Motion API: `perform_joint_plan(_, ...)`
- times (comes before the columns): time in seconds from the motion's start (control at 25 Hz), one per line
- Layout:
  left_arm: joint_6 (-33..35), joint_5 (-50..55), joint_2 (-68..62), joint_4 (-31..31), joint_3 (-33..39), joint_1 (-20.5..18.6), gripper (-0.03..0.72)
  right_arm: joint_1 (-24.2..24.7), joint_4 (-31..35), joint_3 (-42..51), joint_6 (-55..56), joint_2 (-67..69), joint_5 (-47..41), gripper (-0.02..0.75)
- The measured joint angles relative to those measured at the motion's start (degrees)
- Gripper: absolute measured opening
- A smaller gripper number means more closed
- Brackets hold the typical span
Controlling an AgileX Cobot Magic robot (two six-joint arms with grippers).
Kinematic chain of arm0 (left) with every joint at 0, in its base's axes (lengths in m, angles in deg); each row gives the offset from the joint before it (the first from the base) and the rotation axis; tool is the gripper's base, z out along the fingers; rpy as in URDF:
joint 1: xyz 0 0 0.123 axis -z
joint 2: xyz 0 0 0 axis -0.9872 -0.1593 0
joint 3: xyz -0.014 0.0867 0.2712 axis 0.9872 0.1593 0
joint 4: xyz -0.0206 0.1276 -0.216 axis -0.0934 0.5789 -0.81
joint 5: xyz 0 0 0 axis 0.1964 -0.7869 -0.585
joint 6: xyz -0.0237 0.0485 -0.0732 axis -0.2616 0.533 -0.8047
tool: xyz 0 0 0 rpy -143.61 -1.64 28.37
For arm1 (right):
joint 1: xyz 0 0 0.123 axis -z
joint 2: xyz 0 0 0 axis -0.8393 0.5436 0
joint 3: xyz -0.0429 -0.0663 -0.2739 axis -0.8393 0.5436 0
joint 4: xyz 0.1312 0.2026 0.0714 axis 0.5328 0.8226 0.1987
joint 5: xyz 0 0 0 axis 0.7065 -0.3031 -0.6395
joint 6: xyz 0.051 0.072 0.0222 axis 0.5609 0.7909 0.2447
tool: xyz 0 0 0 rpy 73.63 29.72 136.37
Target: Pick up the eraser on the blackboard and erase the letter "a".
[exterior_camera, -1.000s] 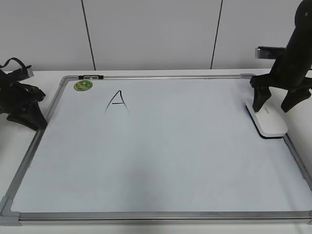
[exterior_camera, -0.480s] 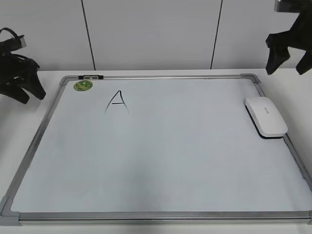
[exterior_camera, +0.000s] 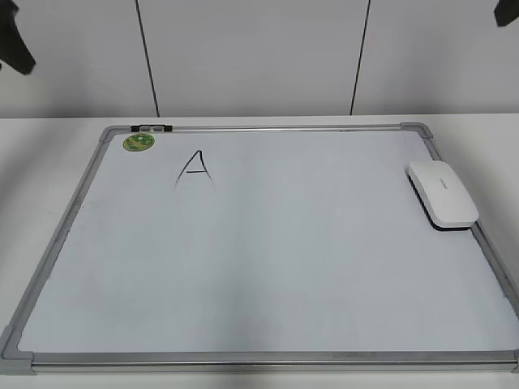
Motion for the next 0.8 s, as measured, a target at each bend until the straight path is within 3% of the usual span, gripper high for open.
perform_joint_plan(0.32,-0.51,0.7,20.11,1.64,10.09,1.19,0.423,0.0,0.0,6.73,0.0,-15.27,-0.4,0.592)
perform_joint_plan(0.8,-0.98,1.5,49.43,1.73,38.89,1.64,0.423,0.0,0.13,20.13,0.59,-36.97,-0.99,0.589)
